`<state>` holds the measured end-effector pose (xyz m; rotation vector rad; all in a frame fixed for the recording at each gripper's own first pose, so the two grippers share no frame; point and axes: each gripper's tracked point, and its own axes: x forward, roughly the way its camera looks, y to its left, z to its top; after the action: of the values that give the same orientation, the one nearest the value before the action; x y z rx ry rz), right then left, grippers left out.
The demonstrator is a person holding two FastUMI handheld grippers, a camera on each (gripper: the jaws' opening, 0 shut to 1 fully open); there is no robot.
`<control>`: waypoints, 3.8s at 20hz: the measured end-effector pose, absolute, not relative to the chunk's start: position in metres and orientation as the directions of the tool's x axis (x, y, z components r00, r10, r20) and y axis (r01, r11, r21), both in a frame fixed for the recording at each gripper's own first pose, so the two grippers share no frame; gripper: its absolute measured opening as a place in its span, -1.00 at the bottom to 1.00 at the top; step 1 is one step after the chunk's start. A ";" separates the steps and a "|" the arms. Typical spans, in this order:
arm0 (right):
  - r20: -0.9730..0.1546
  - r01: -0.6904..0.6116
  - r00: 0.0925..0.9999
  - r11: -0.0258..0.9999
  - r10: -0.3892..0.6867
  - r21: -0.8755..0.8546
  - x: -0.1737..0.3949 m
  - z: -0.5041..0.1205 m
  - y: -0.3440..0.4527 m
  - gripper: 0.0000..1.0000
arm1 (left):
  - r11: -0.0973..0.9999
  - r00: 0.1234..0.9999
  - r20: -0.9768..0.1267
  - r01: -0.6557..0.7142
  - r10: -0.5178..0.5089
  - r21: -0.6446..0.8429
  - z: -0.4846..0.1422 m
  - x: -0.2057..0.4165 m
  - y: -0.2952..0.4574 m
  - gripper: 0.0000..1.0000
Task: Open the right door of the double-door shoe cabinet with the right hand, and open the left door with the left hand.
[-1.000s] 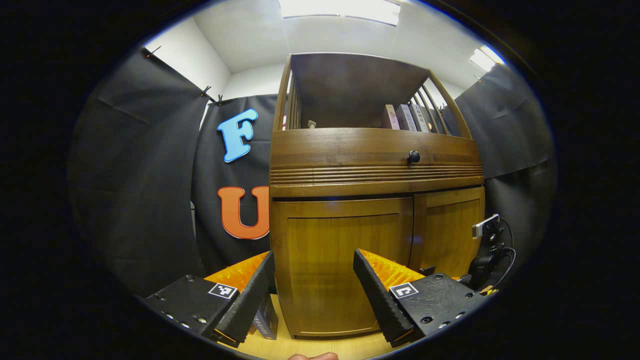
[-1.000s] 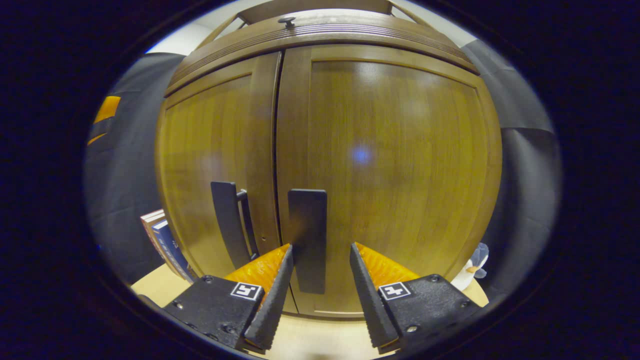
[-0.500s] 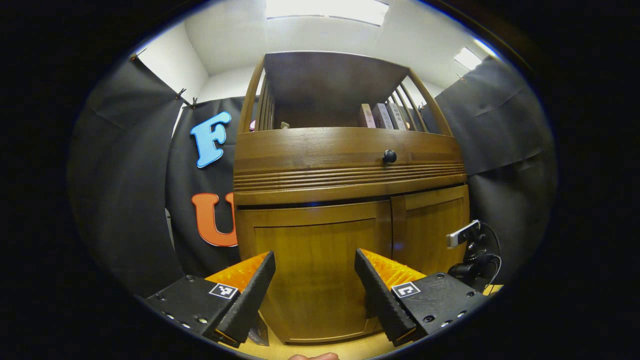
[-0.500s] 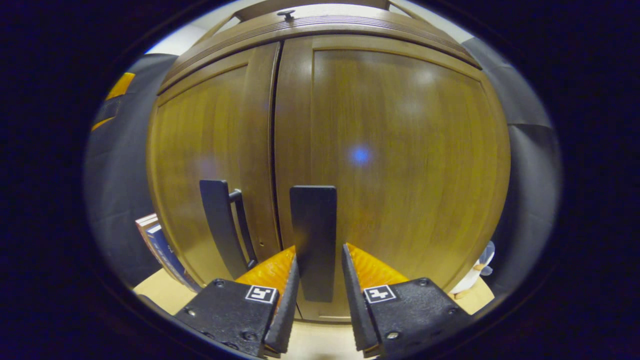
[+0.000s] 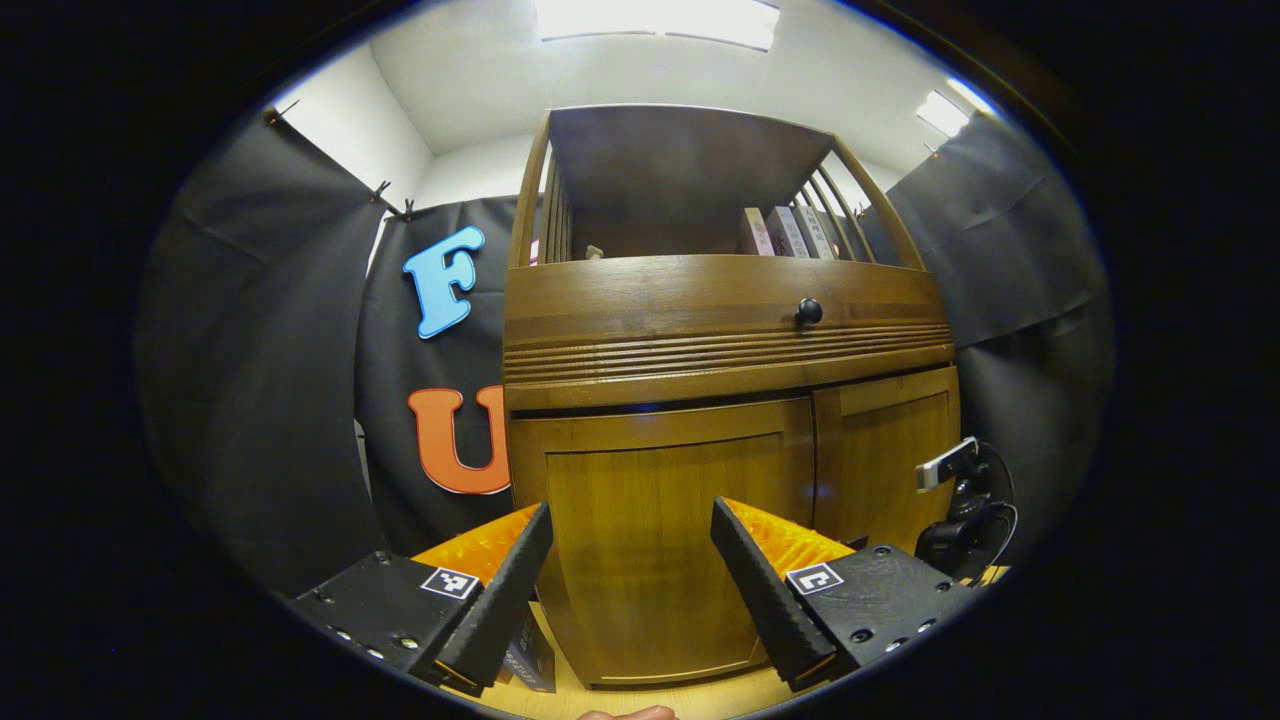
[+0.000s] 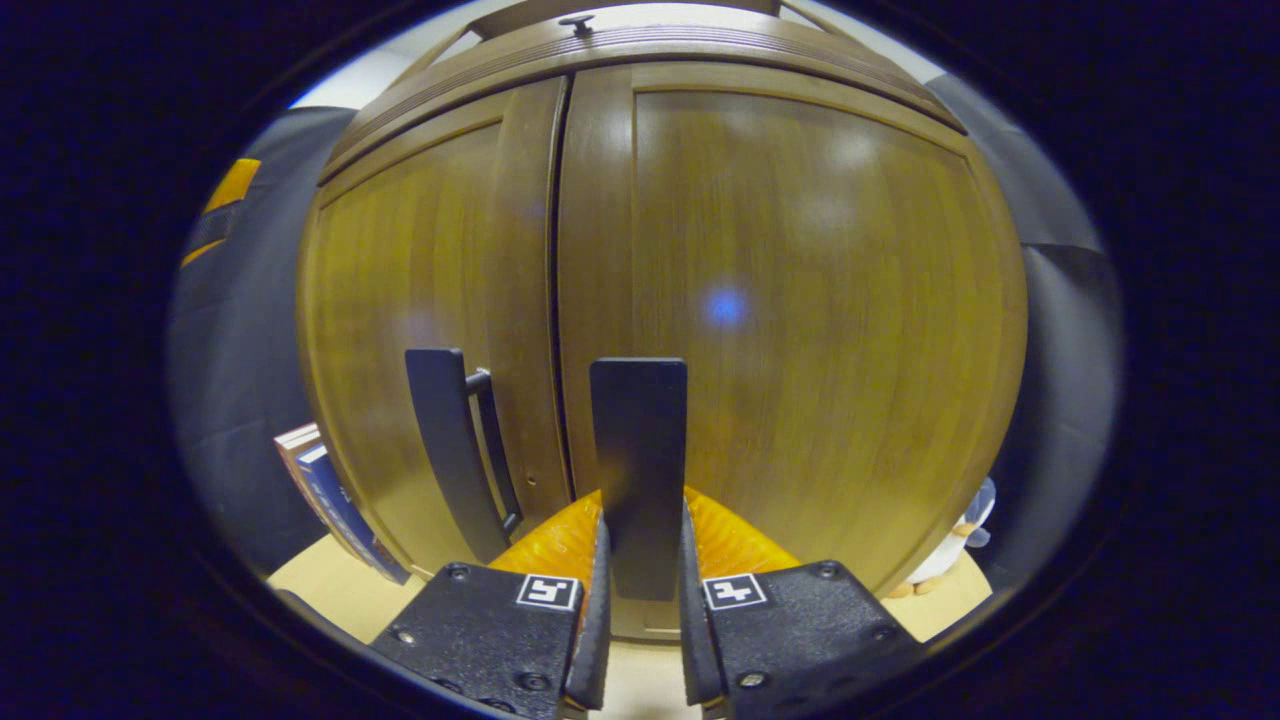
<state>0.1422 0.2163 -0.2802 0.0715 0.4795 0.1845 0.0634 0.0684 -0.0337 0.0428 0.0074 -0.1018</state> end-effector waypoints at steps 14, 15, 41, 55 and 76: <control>-0.432 -0.253 0.850 0.953 0.302 0.168 0.078 -0.264 0.196 -0.42 | 0.997 0.998 -0.025 0.065 -0.064 0.037 -0.034 0.049 0.048 0.92; -0.432 -0.257 0.848 0.951 0.307 0.172 0.073 -0.264 0.193 -0.42 | 0.997 0.997 -0.029 0.070 -0.069 0.037 -0.034 0.046 0.044 0.91; -0.410 -0.214 0.877 0.967 0.251 0.134 -0.037 -0.242 0.077 -0.55 | 0.987 0.982 -0.106 0.160 -0.156 0.027 -0.066 0.045 -0.064 0.91; -0.455 0.016 0.890 0.994 0.034 0.105 -0.054 -0.239 -0.019 -0.80 | 0.981 0.966 -0.171 0.194 -0.191 0.001 -0.094 0.048 -0.103 0.91; -0.478 0.195 0.869 0.976 -0.125 0.098 -0.079 -0.214 -0.093 -0.92 | 0.988 0.944 -0.293 0.131 -0.149 -0.079 -0.152 0.078 -0.094 0.92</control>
<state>-0.0790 -0.0933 -0.2143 0.1454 0.4897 -0.1679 0.0779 -0.0938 -0.1516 -0.0589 0.3033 -0.1427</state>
